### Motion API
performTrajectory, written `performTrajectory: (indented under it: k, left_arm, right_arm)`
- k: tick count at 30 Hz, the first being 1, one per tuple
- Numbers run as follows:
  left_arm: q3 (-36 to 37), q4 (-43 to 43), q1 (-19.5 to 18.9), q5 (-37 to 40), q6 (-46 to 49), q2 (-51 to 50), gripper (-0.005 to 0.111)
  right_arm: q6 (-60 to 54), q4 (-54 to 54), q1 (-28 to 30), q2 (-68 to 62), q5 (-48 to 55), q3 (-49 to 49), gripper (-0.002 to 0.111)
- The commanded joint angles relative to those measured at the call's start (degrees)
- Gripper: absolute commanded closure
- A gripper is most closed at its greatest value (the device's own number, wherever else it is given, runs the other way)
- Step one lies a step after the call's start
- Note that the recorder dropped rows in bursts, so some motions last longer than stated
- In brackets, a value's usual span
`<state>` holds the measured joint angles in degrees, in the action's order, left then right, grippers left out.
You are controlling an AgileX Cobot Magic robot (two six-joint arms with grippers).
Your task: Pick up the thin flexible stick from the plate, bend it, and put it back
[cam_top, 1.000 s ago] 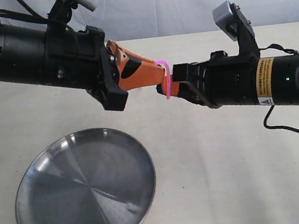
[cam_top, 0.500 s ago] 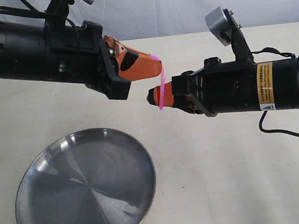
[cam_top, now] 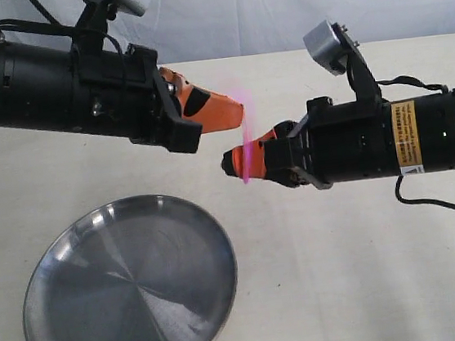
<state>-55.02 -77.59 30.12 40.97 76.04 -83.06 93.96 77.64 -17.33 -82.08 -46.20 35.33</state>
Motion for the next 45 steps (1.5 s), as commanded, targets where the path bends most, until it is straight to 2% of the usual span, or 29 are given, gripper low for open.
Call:
performTrajectory:
  k: [1, 5, 13, 19, 23, 27, 31, 34, 39, 45]
  left_arm:
    - [-0.15, -1.07, -0.32, -5.23, -2.03, -0.62, 0.107]
    - [-0.15, -0.54, -0.32, -5.23, -3.08, -0.62, 0.107]
    - [-0.15, 4.01, -0.32, -4.34, -6.85, -0.62, 0.107]
    - [-0.15, 16.54, -0.32, -2.77, -18.91, -0.62, 0.107]
    - [-0.15, 18.87, -0.32, 0.16, -21.82, -0.62, 0.106]
    - [-0.15, 18.96, -0.32, 1.56, -21.82, -0.62, 0.095]
    - [-0.15, 19.23, -0.32, 2.05, -21.82, -0.62, 0.071]
    - [-0.15, 19.23, -0.32, 2.31, -21.82, -0.62, 0.059]
    - [-0.15, 18.96, -0.32, 2.96, -22.10, -0.97, 0.057]
    - [-0.15, 18.13, -0.32, 3.99, -22.04, -3.20, 0.058]
  right_arm:
    - [-4.87, 5.05, -0.41, 0.49, -9.00, -0.01, 0.109]
    - [-9.87, 6.09, -0.41, 0.49, -11.08, -0.01, 0.109]
    - [-10.03, 5.93, -0.41, 0.49, -9.06, -0.01, 0.109]
    - [-9.81, -0.08, -0.41, 0.49, 1.11, -0.01, 0.109]
    - [-10.88, -6.17, -0.41, 0.49, 6.25, -0.01, 0.109]
    - [-14.74, -14.24, -0.41, 0.49, 6.22, -0.01, 0.109]
    - [-17.57, -20.59, -0.41, 0.49, 3.74, -0.01, 0.109]
    - [-19.18, -24.07, -0.41, 0.49, 2.38, -0.01, 0.109]
    - [-22.29, -30.39, -0.41, 0.49, 0.03, -0.01, 0.109]
    - [-22.56, -32.54, -0.41, 0.49, -3.61, -0.01, 0.109]
